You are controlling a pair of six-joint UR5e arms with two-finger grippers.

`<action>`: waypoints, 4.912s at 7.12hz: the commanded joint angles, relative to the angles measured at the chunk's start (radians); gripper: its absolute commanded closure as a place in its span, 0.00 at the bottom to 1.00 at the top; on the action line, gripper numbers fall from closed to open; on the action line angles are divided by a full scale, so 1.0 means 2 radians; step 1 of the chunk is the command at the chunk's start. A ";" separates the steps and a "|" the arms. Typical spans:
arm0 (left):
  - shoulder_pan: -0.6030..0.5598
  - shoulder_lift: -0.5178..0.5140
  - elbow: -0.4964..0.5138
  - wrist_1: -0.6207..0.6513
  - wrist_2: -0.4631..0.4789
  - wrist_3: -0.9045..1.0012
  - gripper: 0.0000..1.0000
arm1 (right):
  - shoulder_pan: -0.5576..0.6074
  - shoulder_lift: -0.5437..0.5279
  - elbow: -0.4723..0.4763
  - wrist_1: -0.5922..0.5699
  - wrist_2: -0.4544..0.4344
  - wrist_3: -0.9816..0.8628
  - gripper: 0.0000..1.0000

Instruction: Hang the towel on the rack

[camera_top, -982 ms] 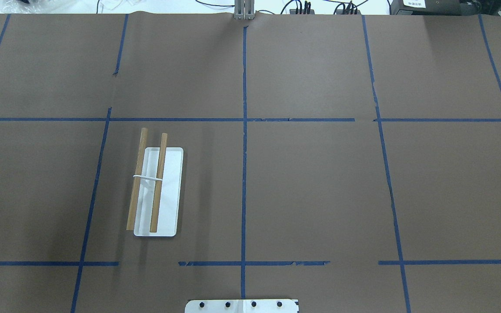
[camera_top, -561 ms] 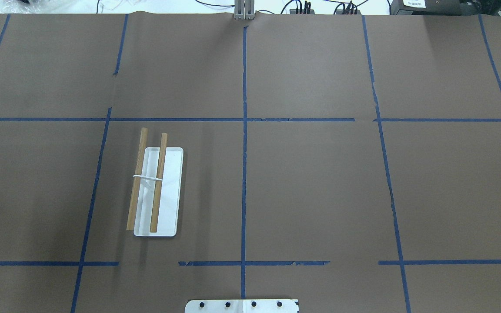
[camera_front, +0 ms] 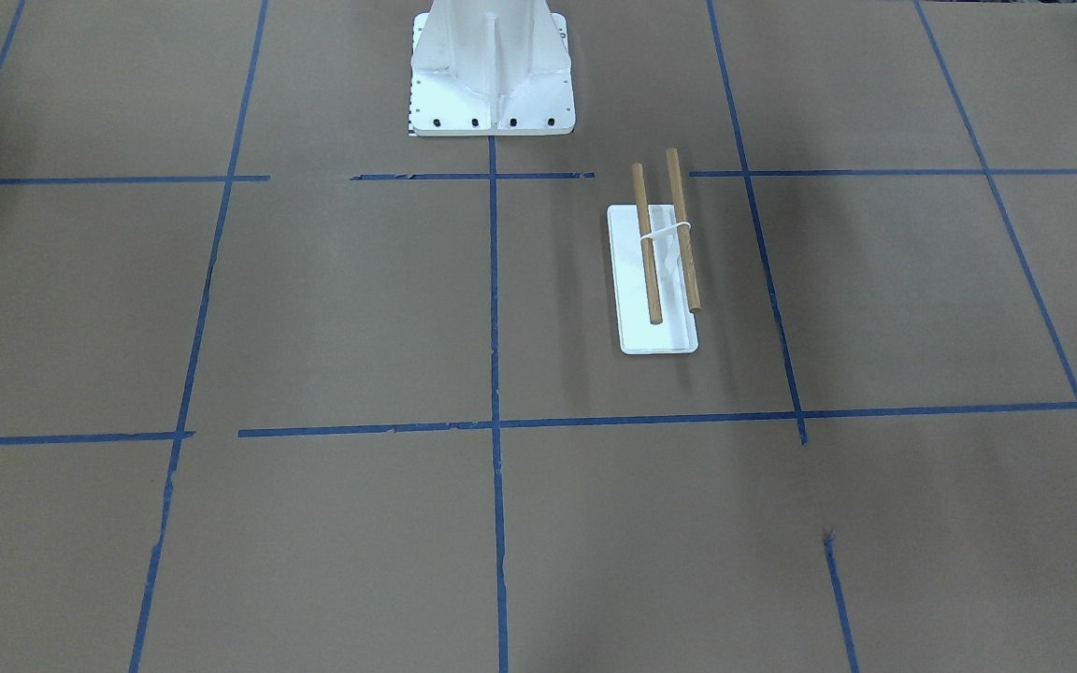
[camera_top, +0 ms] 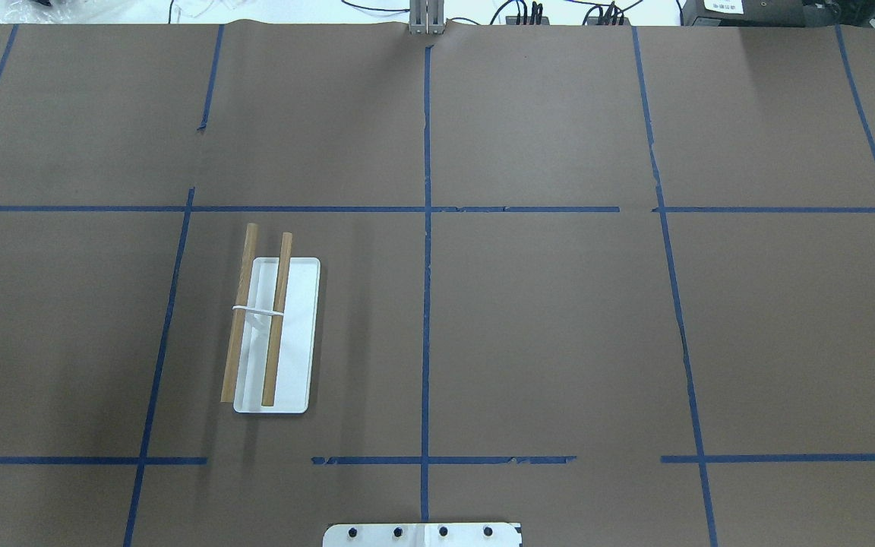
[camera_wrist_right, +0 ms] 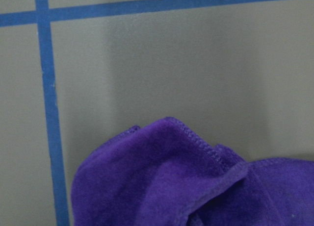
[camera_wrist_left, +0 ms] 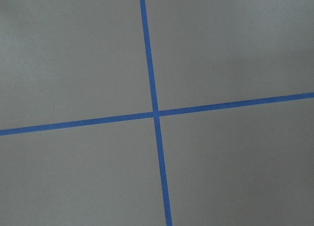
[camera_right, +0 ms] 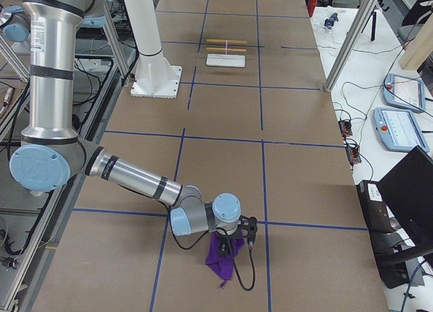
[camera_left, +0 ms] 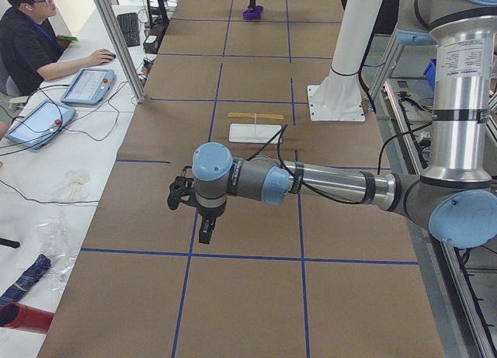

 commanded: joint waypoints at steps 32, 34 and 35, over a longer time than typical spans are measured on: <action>0.371 -0.372 0.006 -0.288 0.004 -1.107 0.21 | -0.422 0.318 0.422 0.034 -0.439 0.466 1.00; 0.371 -0.372 0.002 -0.289 0.002 -1.105 0.43 | -0.422 0.318 0.422 0.034 -0.439 0.464 1.00; 0.371 -0.374 -0.001 -0.290 0.001 -1.104 0.69 | -0.422 0.318 0.422 0.034 -0.439 0.464 1.00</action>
